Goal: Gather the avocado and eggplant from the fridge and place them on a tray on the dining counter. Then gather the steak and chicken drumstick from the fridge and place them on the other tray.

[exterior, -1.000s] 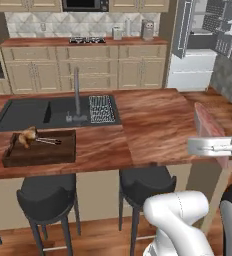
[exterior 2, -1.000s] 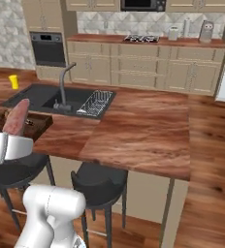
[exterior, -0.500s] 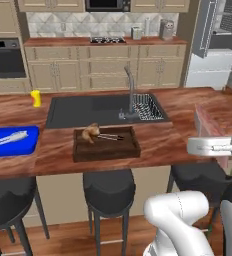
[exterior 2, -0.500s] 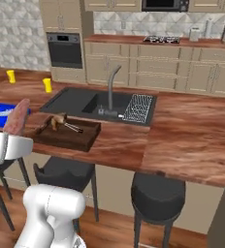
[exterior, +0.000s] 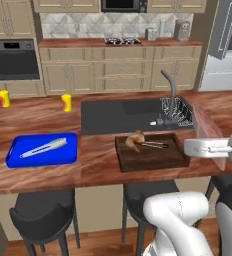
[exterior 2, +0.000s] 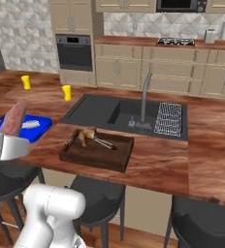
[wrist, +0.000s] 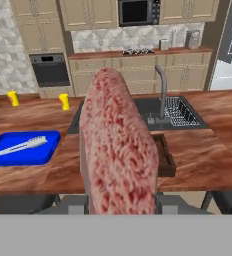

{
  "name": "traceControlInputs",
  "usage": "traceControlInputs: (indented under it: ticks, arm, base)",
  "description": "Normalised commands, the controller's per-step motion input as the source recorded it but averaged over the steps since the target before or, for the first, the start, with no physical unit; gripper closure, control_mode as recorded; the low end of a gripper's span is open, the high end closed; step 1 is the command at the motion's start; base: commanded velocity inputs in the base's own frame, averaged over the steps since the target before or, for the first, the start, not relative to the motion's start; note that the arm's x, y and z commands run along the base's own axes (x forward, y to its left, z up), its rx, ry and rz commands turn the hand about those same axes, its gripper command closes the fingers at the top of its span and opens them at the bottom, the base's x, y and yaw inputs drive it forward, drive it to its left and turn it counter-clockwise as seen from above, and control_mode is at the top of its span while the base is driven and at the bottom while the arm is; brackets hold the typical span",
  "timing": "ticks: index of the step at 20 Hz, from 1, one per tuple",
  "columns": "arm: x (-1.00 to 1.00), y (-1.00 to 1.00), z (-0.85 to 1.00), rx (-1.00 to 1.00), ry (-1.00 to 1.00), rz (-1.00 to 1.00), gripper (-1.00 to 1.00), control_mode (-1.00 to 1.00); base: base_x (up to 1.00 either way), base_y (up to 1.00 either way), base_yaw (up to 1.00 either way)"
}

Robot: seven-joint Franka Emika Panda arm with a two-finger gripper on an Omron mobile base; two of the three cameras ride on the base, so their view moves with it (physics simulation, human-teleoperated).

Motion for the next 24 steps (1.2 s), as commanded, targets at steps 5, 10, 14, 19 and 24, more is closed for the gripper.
traceControlInputs:
  ticks: [5,10,14,19,24]
  arm:
    - [0.0,0.0,0.0,0.0,0.0,0.0,1.0,1.0]
    - [0.0,0.0,0.0,0.0,0.0,0.0,1.0,1.0]
    - [0.65,-0.06,0.0,0.05,0.16,0.0,1.0,-1.0]
    - [1.0,-0.02,-0.08,0.06,0.37,0.0,1.0,-1.0]
    - [0.94,-0.06,-0.37,0.08,0.38,-0.01,1.0,-1.0]
  base:
    - [0.66,-0.06,0.0]
    - [0.58,-0.14,0.0]
    - [0.16,-0.03,0.0]
    - [0.0,0.0,0.0]
    - [0.0,0.0,0.0]
